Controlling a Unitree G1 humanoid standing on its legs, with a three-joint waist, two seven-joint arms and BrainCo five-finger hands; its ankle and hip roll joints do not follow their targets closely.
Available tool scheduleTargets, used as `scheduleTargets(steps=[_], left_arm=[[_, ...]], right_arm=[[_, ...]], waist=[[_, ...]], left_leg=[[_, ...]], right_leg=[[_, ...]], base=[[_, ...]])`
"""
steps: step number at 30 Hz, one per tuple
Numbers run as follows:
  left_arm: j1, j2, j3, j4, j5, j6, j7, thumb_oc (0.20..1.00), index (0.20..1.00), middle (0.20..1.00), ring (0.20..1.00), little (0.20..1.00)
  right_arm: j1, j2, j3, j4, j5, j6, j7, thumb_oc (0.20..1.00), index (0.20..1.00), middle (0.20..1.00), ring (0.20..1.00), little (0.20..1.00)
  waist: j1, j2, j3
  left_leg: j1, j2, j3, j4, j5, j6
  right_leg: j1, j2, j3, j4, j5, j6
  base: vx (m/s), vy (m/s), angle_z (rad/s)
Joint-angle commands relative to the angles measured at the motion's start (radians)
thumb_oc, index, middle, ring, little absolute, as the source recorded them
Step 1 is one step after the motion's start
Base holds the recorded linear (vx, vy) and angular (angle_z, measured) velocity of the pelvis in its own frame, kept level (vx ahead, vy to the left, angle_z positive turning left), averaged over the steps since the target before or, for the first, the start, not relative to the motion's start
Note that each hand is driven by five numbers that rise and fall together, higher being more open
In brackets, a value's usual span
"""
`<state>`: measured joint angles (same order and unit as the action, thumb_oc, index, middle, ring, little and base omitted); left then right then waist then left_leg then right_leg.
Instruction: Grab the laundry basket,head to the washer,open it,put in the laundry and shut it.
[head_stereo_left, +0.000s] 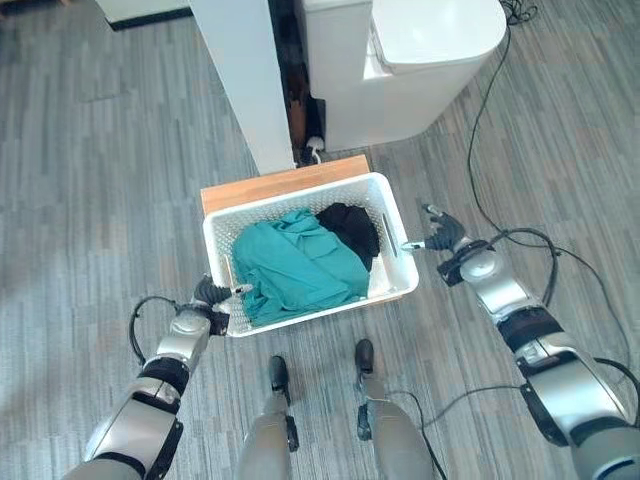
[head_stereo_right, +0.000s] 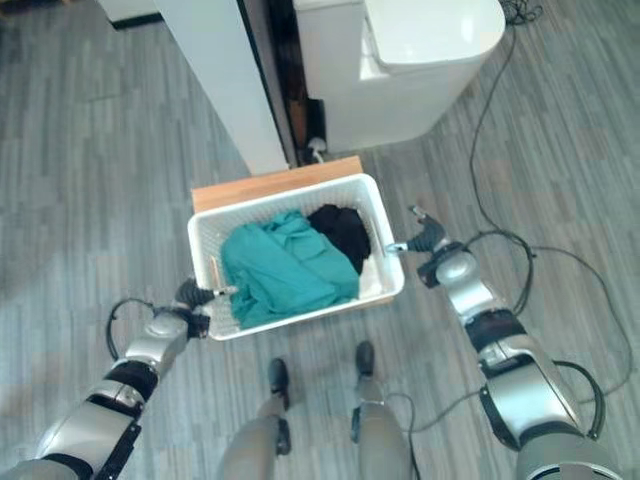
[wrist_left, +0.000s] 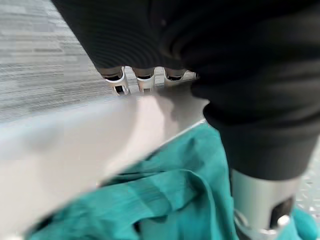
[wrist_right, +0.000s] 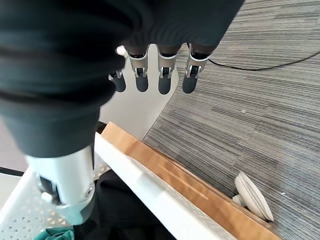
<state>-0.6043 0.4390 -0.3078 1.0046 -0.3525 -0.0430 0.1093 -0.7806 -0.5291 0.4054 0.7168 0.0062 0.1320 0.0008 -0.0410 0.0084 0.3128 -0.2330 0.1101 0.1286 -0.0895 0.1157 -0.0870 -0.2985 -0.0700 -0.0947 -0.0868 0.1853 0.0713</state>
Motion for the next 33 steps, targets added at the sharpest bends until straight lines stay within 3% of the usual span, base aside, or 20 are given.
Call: scheduleTargets(steps=[1, 17, 26, 33], left_arm=[[-0.039, 0.065, -0.052, 0.035, -0.014, -0.041, 0.032, 1.0, 1.0, 1.0, 1.0, 1.0], [-0.152, 0.076, -0.12, 0.101, -0.015, -0.032, 0.047, 1.0, 1.0, 1.0, 1.0, 1.0], [-0.152, 0.07, -0.144, 0.019, 0.049, -0.04, 0.083, 1.0, 1.0, 1.0, 1.0, 1.0], [-0.167, 0.062, -0.142, 0.015, 0.054, -0.037, 0.102, 1.0, 1.0, 1.0, 1.0, 1.0]], right_arm=[[-0.056, 0.007, 0.028, 0.036, 0.038, -0.038, -0.015, 1.0, 1.0, 1.0, 1.0, 1.0], [-0.208, 0.098, 0.151, 0.324, 0.087, -0.03, 0.007, 1.0, 1.0, 1.0, 1.0, 1.0], [-0.146, 0.03, 0.047, 0.114, 0.107, -0.073, -0.106, 1.0, 1.0, 1.0, 1.0, 1.0], [-0.119, 0.035, -0.009, 0.063, 0.113, -0.079, -0.159, 1.0, 1.0, 1.0, 1.0, 1.0]], waist=[[0.012, -0.022, -0.028], [0.037, -0.031, 0.025], [0.039, -0.025, 0.033], [0.038, -0.014, 0.035]], left_leg=[[0.006, 0.012, -0.054, 0.002, 0.003, -0.013], [-0.044, -0.006, -0.093, 0.002, 0.017, -0.006], [-0.07, -0.018, -0.106, 0.002, 0.012, 0.0], [-0.074, -0.024, -0.109, 0.002, 0.009, 0.002]], right_leg=[[0.024, -0.094, 0.045, 0.0, -0.045, 0.12], [0.006, -0.111, 0.015, 0.0, -0.034, 0.117], [-0.008, -0.126, 0.002, 0.0, -0.03, 0.127], [-0.01, -0.131, 0.0, 0.0, -0.031, 0.128]], base=[[0.03, 0.031, 0.0], [0.0, 0.004, 0.04], [0.02, 0.023, 0.06], [0.0, 0.0, 0.0]])
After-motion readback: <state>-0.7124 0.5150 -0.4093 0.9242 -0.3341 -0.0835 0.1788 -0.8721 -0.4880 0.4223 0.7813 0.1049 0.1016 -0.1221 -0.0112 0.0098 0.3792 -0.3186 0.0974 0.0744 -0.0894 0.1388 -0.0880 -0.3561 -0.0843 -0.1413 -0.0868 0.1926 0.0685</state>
